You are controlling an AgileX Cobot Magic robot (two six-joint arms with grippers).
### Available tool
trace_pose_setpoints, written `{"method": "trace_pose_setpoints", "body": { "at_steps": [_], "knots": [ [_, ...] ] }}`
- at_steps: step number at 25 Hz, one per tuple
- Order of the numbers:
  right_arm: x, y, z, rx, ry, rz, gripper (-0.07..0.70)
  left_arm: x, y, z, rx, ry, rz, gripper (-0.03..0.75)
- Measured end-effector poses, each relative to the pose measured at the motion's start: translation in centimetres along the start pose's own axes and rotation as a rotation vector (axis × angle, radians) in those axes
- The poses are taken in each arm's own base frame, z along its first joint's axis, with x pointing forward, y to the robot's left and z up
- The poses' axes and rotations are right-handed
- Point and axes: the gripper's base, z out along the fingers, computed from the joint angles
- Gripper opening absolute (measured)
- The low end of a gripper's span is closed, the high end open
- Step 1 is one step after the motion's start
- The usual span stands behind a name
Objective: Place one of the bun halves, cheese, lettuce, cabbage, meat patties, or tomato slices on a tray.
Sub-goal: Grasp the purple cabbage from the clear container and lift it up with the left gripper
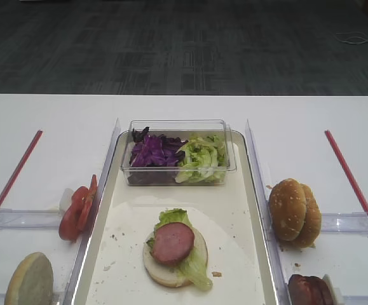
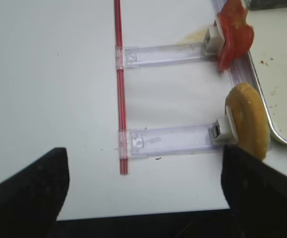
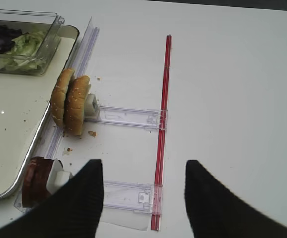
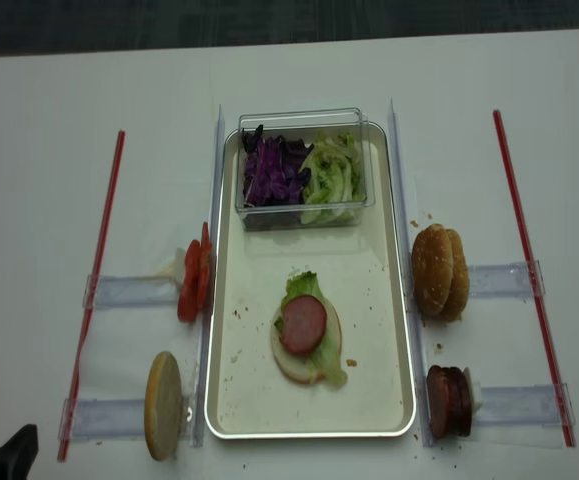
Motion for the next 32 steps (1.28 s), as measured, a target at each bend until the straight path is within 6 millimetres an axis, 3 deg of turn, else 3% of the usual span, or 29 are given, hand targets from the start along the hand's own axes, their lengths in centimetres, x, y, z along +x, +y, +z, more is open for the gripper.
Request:
{"method": "trace_pose_setpoints", "body": {
  "at_steps": [11, 21, 32],
  "knots": [
    [0.0, 0.0, 0.0, 0.0, 0.0, 0.0, 0.387, -4.5, -0.5, 1.5, 0.002, 0.185, -0.033, 0.61],
    [0.0, 0.0, 0.0, 0.0, 0.0, 0.0, 0.387, -12.0, -1.3, 3.4, 0.017, 0.313, -0.047, 0.61],
    [0.0, 0.0, 0.0, 0.0, 0.0, 0.0, 0.387, -19.8, -2.0, 7.9, 0.011, 0.378, -0.045, 0.61]
  ]
}}
